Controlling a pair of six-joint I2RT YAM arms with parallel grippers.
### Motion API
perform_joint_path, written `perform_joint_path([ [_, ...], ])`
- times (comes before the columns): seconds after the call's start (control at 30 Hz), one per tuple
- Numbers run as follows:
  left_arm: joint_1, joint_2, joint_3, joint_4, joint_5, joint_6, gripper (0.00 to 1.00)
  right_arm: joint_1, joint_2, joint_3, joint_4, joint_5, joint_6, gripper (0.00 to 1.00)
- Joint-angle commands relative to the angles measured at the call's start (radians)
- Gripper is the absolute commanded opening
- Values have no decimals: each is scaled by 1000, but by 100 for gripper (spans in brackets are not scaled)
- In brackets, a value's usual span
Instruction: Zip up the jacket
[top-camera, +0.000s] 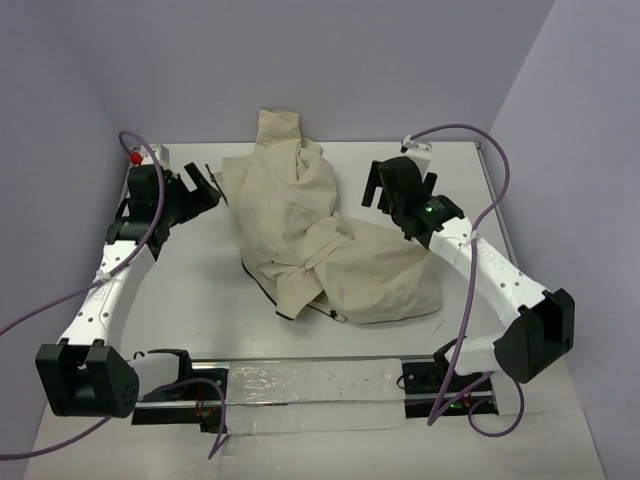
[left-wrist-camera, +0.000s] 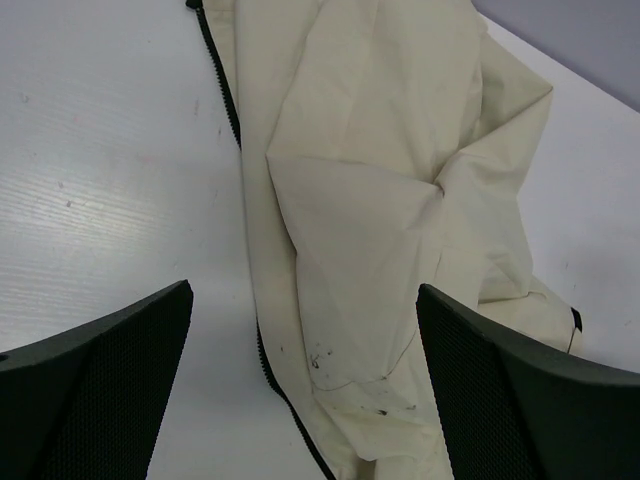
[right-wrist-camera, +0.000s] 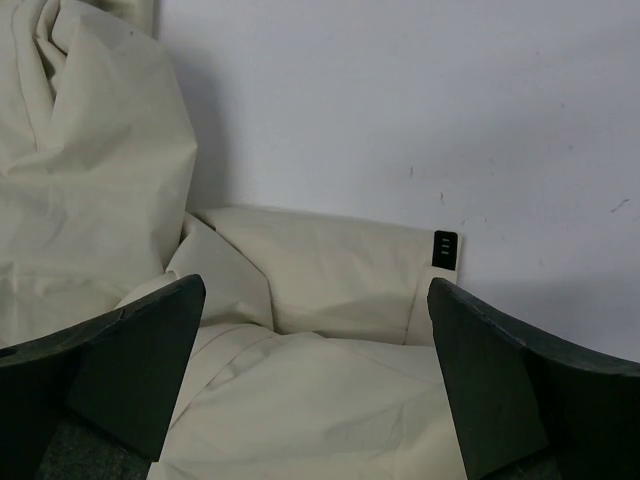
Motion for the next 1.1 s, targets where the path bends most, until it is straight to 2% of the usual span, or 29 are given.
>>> perform_joint_path([
  [0.0,-43,15,5,25,-20,-23,99,9,8,14,9,-8,5,100],
  [0.27,-130,50,7,45,-38,-29,96,9,-29,-50,70,-107,12,100],
  [0.67,-288,131,-17,87,-69,-107,97,9,-80,-85,83,-125,9,100],
  [0.83,-353,222,-28,158,-124,-180,96,9,-91,-92,87,-129,15,100],
  [0.87,-361,253,-28,182,-139,-201,93,9,-93,-92,87,-130,15,100],
  [0.9,-370,283,-27,204,-148,-216,86,9,-96,-91,85,-132,17,100],
  [0.93,-379,313,-17,212,-163,-226,69,9,-98,-89,81,-133,19,100],
  [0.97,-391,340,0,215,-178,-230,46,9,-101,-86,75,-131,19,100],
  [1.0,-405,363,26,213,-191,-227,13,9,-106,-85,68,-125,19,100],
  [1.03,-427,387,70,190,-198,-218,2,9,-118,-88,60,-115,18,100],
  [1.07,-449,405,112,166,-205,-204,0,9,-129,-90,55,-105,16,100],
])
